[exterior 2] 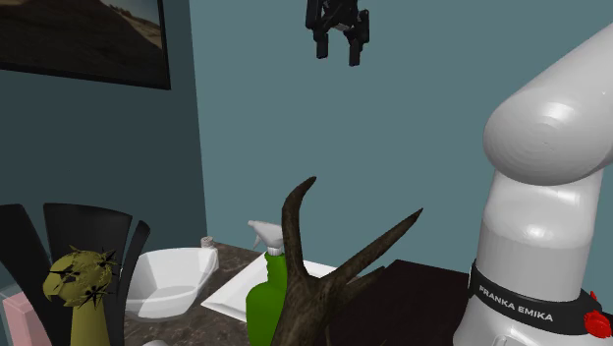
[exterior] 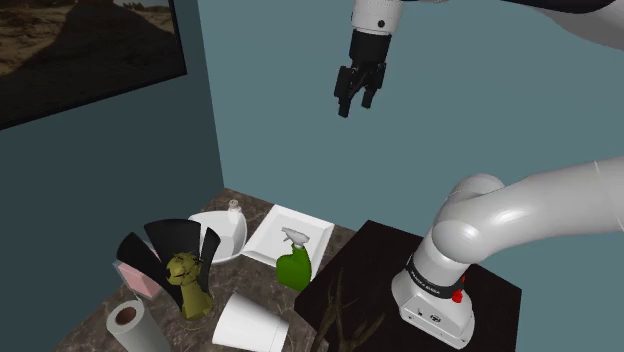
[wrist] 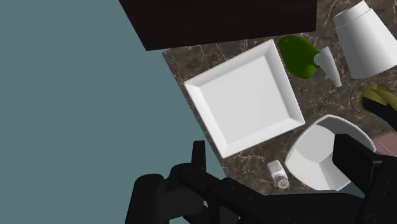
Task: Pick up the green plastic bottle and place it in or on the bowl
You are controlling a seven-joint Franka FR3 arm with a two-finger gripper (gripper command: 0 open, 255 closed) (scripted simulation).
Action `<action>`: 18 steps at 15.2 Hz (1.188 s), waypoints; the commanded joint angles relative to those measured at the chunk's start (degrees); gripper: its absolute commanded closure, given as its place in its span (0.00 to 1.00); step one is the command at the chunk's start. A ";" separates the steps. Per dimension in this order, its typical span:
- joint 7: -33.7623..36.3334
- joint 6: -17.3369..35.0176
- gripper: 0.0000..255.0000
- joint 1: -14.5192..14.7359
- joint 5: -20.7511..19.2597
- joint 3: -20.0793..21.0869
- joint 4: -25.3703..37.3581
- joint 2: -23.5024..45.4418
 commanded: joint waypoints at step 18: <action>4.58 29.77 0.00 9.84 11.82 12.28 -28.75 -2.40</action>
